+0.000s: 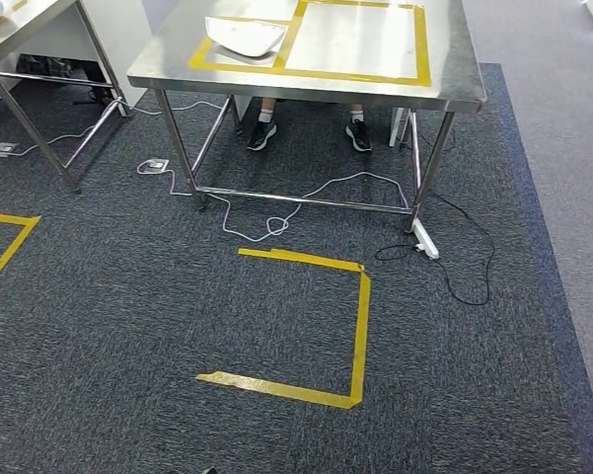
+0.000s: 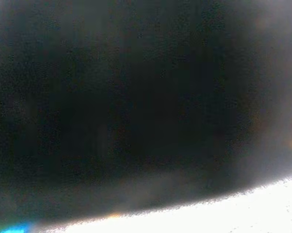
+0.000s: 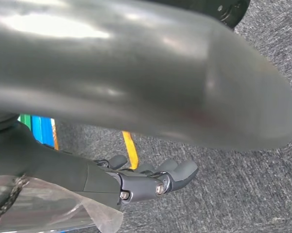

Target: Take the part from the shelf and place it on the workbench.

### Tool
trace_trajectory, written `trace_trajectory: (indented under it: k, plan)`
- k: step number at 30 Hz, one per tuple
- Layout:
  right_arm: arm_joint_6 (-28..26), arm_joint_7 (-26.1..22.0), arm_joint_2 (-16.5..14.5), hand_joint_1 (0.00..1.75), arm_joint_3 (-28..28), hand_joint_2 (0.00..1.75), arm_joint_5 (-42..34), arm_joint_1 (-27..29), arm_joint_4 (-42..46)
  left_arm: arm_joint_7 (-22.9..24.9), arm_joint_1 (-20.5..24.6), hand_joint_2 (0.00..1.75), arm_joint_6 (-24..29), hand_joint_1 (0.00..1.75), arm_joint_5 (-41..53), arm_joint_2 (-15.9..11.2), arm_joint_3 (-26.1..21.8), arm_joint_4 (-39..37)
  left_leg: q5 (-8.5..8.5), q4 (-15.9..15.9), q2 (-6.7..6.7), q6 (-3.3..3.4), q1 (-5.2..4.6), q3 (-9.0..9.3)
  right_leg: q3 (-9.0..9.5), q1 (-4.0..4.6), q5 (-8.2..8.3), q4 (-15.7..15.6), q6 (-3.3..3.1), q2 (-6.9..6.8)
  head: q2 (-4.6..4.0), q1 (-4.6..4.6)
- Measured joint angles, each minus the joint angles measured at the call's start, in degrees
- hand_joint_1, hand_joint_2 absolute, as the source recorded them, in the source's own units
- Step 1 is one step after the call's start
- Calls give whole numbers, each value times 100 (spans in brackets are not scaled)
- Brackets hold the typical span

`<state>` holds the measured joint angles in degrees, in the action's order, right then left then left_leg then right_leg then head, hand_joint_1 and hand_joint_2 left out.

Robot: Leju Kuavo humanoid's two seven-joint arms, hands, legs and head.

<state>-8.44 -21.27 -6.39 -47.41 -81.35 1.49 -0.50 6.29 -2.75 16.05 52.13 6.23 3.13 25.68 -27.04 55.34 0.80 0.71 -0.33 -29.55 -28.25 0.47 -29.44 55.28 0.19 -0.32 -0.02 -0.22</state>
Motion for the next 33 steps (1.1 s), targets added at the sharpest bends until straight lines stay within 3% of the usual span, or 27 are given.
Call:
trace_trajectory:
  k: [9,11,13,15,17,18,19,20,21,23,25,27,29,31,33]
  plan:
    - [-71,17,4,0,-45,0,3,-1,0,2,23,0,-60,0,-18,-2,14,-95,-2,12,0,2,-7,-7,-3,-8,3,0,3,0,0,-1]
    - [-102,19,7,0,-61,0,4,-5,0,5,32,0,-64,0,-18,-7,16,-121,-4,18,-4,47,-24,-18,30,-30,32,-34,43,-17,0,-3]
    - [-143,20,13,0,-86,0,4,-11,0,21,51,0,-66,0,-20,-4,19,-145,74,-100,-29,134,-3,11,53,-32,26,-50,100,-34,0,-8]
    - [-165,23,22,0,-118,0,4,-16,0,46,74,0,-67,0,-35,3,22,-171,189,-262,-73,179,51,40,-109,-26,-223,273,133,-7,1,8]
    - [-168,31,36,0,-137,0,4,-20,0,66,81,0,-69,0,-50,8,24,-203,230,-299,-121,168,75,10,-459,-71,-626,1016,182,22,2,32]
    - [-168,37,45,0,-143,0,4,-20,0,72,79,0,-70,0,-51,11,24,-224,236,-295,-152,150,86,-10,-612,-105,-749,1350,216,25,2,36]
    - [-168,42,56,0,-145,0,4,-17,0,76,76,0,-72,0,-52,13,24,-244,241,-283,-191,122,103,-25,-682,-140,-764,1512,253,25,2,35]
    - [-168,45,65,0,-148,0,4,-15,0,78,76,0,-72,0,-52,15,24,-263,242,-261,-243,83,129,-41,-639,-177,-662,1440,294,27,2,35]
    - [-168,48,72,0,-152,0,4,-13,0,80,78,0,-73,0,-52,16,24,-277,232,-219,-304,32,164,-60,-476,-219,-465,1132,344,51,2,36]
    - [-158,51,78,0,-167,0,4,-17,1,83,91,0,-73,0,-52,15,24,-291,184,-76,-429,-94,222,-131,-76,-285,-179,371,437,242,2,53]
    - [-142,54,80,0,-183,0,4,-21,1,87,101,0,-72,0,-52,8,26,-304,149,54,-532,-195,232,-214,64,-292,-159,96,374,367,1,63]
    - [-133,60,85,0,-191,0,4,-17,0,92,94,0,-70,0,-52,4,28,-330,159,93,-611,-246,242,-257,26,-265,-176,168,224,274,1,50]
    - [-132,63,87,0,-195,0,4,-19,0,98,83,0,-70,0,-52,3,28,-357,65,229,-494,-265,256,-324,9,-247,-164,193,128,161,0,24]
    - [-131,60,89,0,-198,0,4,-14,0,103,89,0,-70,0,-52,2,30,-369,-300,814,-243,-259,242,-584,-7,-218,-148,194,59,20,0,-12]
    - [-131,61,89,0,-199,0,4,-1,0,105,95,0,-70,0,-52,2,31,-374,-703,1645,-138,-242,228,-937,-13,-175,-142,196,32,-141,1,-29]
